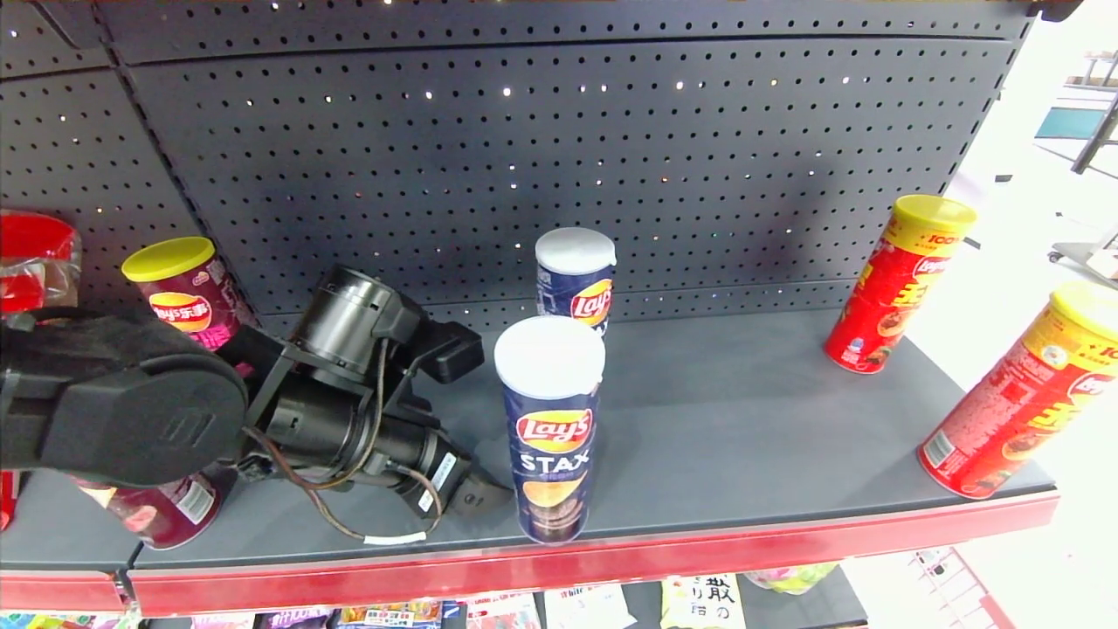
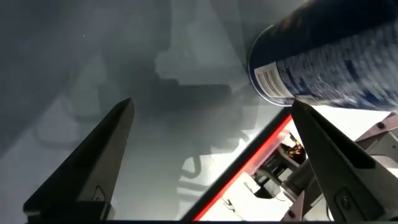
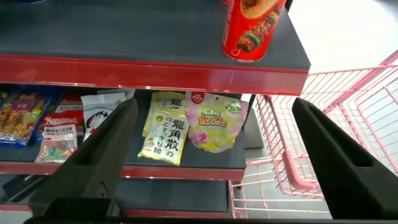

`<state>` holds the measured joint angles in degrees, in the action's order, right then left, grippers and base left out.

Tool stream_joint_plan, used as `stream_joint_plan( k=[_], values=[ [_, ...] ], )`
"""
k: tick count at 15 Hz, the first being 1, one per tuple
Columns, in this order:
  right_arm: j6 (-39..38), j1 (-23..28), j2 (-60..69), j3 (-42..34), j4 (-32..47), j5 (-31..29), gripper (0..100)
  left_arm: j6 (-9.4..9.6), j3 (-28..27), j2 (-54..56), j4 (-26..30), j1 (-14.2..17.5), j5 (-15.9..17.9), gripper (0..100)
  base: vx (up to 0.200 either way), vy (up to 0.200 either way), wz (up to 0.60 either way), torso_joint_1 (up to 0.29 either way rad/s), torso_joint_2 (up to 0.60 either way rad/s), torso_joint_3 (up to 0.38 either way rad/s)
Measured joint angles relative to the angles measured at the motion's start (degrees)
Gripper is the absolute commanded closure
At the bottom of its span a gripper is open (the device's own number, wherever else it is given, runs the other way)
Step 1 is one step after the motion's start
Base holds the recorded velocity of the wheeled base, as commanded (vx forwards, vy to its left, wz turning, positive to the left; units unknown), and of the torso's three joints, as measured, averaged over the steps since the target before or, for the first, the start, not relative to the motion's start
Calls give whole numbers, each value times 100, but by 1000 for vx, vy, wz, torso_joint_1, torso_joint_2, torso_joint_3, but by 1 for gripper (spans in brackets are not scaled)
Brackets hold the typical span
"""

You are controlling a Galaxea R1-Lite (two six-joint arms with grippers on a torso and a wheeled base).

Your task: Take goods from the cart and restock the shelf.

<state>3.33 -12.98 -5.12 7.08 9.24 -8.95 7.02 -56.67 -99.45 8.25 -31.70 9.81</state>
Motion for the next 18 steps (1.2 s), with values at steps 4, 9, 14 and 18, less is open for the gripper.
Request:
stream_joint_plan(
  k=[4,9,14,18],
  values=[
    [0,0,-2,-33,0,-2,0,0,-176,-171,1,-2,-5,0,0,0,0,0,0,0],
    [-10,0,-6,-59,0,2,0,0,-335,-333,1,0,-71,0,0,0,0,0,0,0],
    [-10,0,-11,-100,0,6,0,6,-444,-446,0,-2,-87,0,0,0,0,0,0,0],
    [-11,0,-13,-108,0,6,0,1,-468,-490,0,-46,-87,0,0,0,0,0,0,0]
  ],
)
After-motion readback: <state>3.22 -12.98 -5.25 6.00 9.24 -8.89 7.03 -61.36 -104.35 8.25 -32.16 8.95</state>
